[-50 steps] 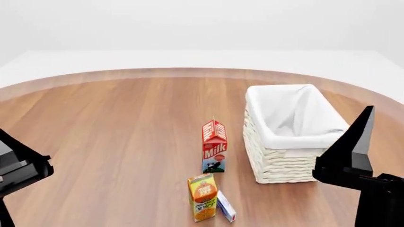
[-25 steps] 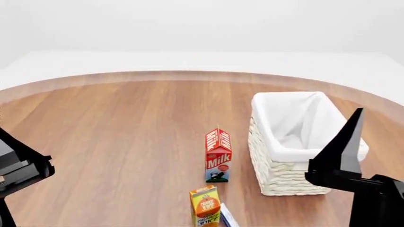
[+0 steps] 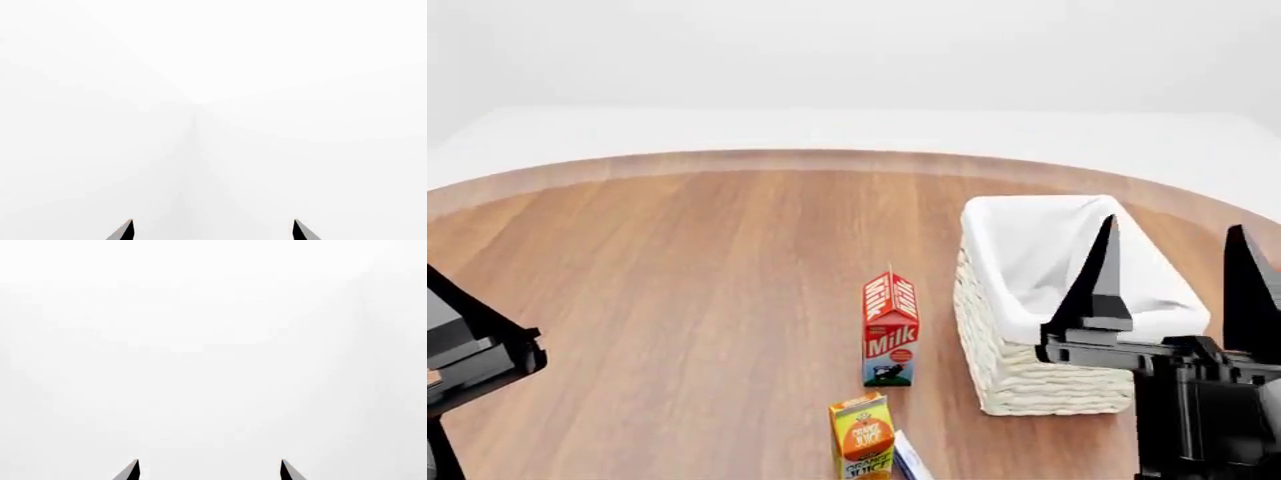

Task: Pick up the cream cheese box and the butter, and put them in the basket.

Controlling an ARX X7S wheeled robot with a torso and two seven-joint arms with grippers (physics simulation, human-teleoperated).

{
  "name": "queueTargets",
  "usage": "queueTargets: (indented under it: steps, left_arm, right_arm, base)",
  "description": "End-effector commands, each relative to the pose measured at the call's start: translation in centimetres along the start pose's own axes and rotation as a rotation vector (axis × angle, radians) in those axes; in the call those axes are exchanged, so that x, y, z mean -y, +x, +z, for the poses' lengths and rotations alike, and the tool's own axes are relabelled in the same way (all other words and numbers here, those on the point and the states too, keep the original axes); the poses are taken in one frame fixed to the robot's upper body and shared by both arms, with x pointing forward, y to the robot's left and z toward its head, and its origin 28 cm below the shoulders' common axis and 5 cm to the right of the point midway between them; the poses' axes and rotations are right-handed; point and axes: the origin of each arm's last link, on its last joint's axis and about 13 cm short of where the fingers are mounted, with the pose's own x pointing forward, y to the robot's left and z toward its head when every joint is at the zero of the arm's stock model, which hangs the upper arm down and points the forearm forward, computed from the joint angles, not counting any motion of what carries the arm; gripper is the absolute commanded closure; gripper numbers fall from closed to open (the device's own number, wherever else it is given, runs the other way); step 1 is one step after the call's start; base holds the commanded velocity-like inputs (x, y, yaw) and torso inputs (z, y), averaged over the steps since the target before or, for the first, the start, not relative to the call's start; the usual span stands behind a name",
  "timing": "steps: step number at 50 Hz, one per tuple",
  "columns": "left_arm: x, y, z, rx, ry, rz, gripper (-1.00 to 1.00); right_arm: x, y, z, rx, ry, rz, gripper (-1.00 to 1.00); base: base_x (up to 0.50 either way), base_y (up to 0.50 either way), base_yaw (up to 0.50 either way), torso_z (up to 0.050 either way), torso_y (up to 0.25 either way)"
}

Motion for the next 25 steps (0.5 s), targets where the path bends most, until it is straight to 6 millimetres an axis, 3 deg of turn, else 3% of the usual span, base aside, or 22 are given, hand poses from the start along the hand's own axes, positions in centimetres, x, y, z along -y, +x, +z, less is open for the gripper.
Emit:
queueTargets:
  steps: [1, 10, 25]
  left_arm:
    - [-0.2, 0.1, 0.3, 0.004, 0.010, 0.008, -1.00]
    - [-0.3, 0.2, 0.4, 0.006, 0.011, 0.012, -1.00]
    - [-0.3, 0.1, 0.4, 0.005, 0.011, 0.020, -1.00]
  right_arm:
    - [-0.6, 0.4, 1.0, -0.241, 0.026, 0.169, -1.00]
    - [-1.1, -0.4, 1.6, -0.436, 0.081, 0.250, -1.00]
    - [-1.3, -0.8, 4.7, -0.659, 0.071, 0.319, -1.00]
  base:
    - [0.00, 0.00, 0.00, 0.000, 0.000]
    - [0.00, 0.00, 0.00, 0.000, 0.000]
    - [0.00, 0.00, 0.00, 0.000, 0.000]
